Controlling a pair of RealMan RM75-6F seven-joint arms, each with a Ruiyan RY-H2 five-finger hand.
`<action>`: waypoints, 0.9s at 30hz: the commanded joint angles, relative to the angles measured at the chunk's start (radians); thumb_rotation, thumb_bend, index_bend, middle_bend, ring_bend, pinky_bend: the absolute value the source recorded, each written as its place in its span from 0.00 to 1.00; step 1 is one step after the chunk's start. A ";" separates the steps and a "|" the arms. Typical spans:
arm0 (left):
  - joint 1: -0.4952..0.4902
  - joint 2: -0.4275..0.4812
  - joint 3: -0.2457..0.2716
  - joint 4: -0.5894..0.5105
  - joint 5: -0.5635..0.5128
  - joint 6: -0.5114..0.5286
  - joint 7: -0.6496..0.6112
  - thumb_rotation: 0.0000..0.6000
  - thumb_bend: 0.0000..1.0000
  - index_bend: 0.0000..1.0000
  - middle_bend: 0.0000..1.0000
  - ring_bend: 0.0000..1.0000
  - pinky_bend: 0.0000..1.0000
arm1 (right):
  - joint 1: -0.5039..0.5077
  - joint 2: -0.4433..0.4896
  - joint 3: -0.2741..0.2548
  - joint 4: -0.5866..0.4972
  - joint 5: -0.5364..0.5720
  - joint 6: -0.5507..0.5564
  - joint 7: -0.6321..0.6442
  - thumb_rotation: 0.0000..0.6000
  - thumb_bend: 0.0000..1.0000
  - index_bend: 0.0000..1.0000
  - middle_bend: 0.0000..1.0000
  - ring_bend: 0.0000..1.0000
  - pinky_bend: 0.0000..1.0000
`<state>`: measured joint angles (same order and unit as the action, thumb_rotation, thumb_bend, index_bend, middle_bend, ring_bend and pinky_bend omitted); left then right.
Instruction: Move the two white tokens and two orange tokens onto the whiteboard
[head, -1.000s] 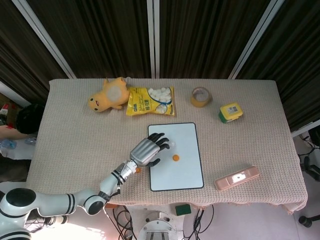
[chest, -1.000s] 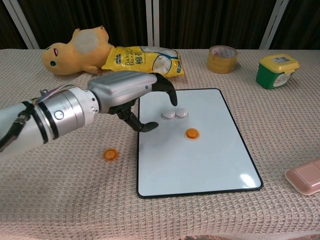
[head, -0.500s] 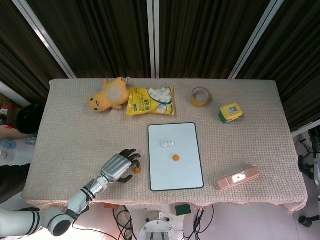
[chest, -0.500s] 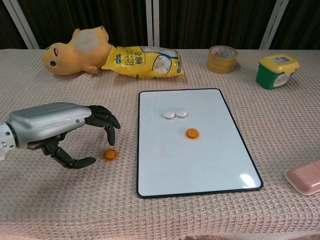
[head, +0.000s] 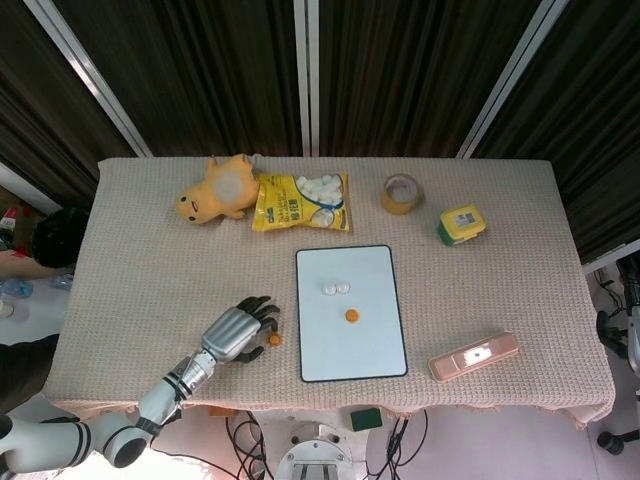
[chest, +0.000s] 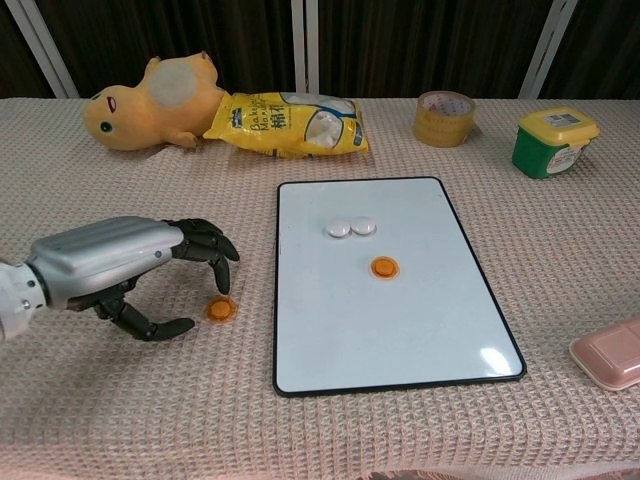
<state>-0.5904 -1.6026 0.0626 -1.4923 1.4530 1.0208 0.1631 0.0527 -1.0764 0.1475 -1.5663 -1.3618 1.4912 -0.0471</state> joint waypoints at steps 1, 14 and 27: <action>0.003 -0.005 -0.003 0.006 0.000 -0.002 -0.006 1.00 0.32 0.36 0.17 0.05 0.14 | 0.001 -0.001 0.000 -0.001 0.000 -0.001 -0.001 1.00 0.48 0.00 0.00 0.00 0.00; -0.002 -0.036 -0.013 0.044 0.029 -0.013 -0.039 1.00 0.31 0.38 0.17 0.05 0.14 | 0.005 -0.009 -0.002 0.010 0.012 -0.017 -0.001 1.00 0.48 0.00 0.00 0.00 0.00; -0.005 -0.056 -0.026 0.060 0.017 -0.031 -0.015 1.00 0.32 0.40 0.17 0.05 0.14 | 0.006 -0.014 -0.002 0.028 0.018 -0.023 0.014 1.00 0.48 0.00 0.00 0.00 0.00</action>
<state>-0.5951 -1.6580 0.0376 -1.4330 1.4703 0.9896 0.1471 0.0590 -1.0896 0.1459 -1.5389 -1.3442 1.4680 -0.0335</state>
